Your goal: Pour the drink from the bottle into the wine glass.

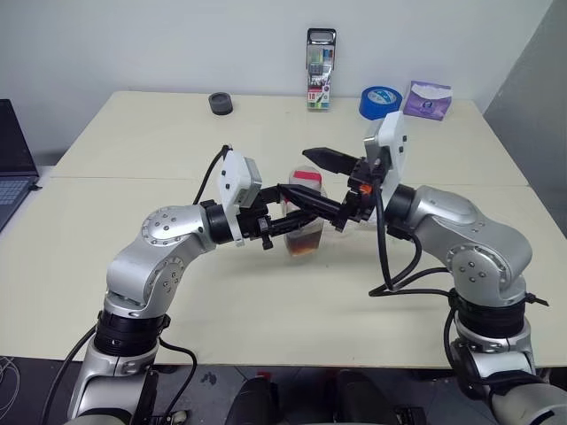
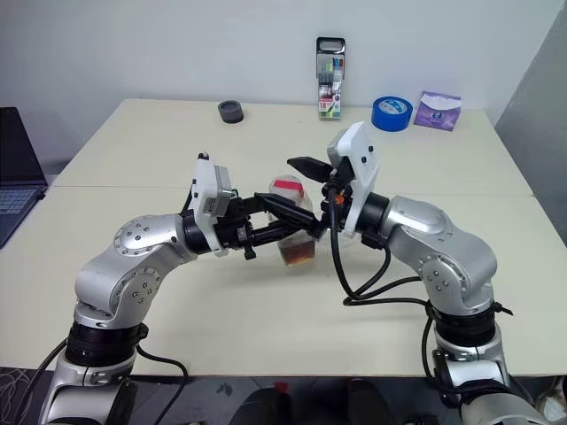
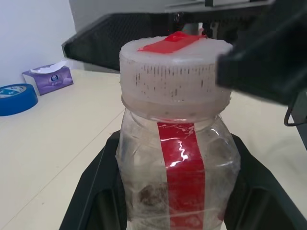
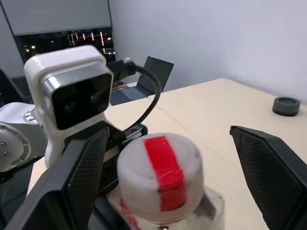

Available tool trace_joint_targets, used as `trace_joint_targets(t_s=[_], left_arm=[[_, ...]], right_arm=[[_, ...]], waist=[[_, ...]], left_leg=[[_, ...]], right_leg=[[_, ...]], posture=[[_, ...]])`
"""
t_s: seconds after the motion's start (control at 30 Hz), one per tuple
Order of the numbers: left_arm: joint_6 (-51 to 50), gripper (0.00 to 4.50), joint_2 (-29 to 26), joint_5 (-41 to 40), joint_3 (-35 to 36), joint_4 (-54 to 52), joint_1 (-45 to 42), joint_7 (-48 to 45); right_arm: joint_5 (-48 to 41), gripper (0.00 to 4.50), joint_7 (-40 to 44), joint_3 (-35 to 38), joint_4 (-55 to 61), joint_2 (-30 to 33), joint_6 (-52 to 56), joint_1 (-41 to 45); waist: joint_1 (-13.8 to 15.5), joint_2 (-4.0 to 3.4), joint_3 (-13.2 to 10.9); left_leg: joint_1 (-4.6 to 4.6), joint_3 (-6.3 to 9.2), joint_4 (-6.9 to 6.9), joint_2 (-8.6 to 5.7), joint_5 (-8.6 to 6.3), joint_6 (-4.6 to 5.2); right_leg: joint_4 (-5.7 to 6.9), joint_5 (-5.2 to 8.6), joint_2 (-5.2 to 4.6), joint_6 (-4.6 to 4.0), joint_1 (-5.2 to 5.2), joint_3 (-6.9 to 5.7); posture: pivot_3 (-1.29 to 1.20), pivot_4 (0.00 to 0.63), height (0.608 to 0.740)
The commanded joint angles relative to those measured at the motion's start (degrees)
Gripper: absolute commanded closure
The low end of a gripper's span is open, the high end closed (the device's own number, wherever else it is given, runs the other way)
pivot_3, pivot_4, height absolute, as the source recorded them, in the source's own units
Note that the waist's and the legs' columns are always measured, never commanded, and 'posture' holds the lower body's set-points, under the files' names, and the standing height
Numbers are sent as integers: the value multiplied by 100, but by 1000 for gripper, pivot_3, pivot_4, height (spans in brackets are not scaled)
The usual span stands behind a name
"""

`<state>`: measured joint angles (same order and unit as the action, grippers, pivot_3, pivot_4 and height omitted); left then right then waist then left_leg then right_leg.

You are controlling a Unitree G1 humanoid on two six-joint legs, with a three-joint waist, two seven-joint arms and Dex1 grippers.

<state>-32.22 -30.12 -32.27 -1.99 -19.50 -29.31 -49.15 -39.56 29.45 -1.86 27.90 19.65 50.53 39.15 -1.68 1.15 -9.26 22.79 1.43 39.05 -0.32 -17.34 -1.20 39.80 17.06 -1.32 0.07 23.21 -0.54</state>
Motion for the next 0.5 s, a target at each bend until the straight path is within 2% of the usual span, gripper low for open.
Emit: trace_joint_targets(t_s=[0.03,0.13,0.23,0.37,0.47,0.5], left_arm=[[204,2492,-51,43,78,-77,-76,-50],[228,2492,-54,69,88,-17,-120,-96],[249,2492,-38,90,87,7,-137,-108],[251,2492,-32,78,80,-25,-115,-98],[255,2492,-37,79,74,-36,-110,-98],[253,2492,-40,77,78,-39,-112,-98]], right_arm=[[-172,210,88,140,151,78,-75,68],[-209,210,141,143,158,140,-65,68],[-239,1096,182,118,165,213,-79,56],[-287,2556,197,108,184,274,-84,31],[-283,3095,234,60,194,308,-111,4],[-279,3428,236,41,202,307,-122,-8]], waist=[[0,0,0],[-1,0,0],[0,0,0],[-1,0,0],[0,0,0],[0,0,0]], left_leg=[[0,0,0,0,0,1],[-1,0,0,0,-2,3],[-1,0,0,0,-2,3],[0,0,0,0,-2,4],[0,0,0,0,-2,4],[0,0,0,0,-2,4]], right_leg=[[0,0,0,0,0,0],[2,0,1,0,0,0],[1,0,0,0,0,0],[1,0,0,0,0,0],[1,0,0,0,0,0],[1,0,0,0,0,0]], posture=[[0,150,740],[0,150,740],[0,150,740],[0,150,740],[0,150,740],[0,150,740]])
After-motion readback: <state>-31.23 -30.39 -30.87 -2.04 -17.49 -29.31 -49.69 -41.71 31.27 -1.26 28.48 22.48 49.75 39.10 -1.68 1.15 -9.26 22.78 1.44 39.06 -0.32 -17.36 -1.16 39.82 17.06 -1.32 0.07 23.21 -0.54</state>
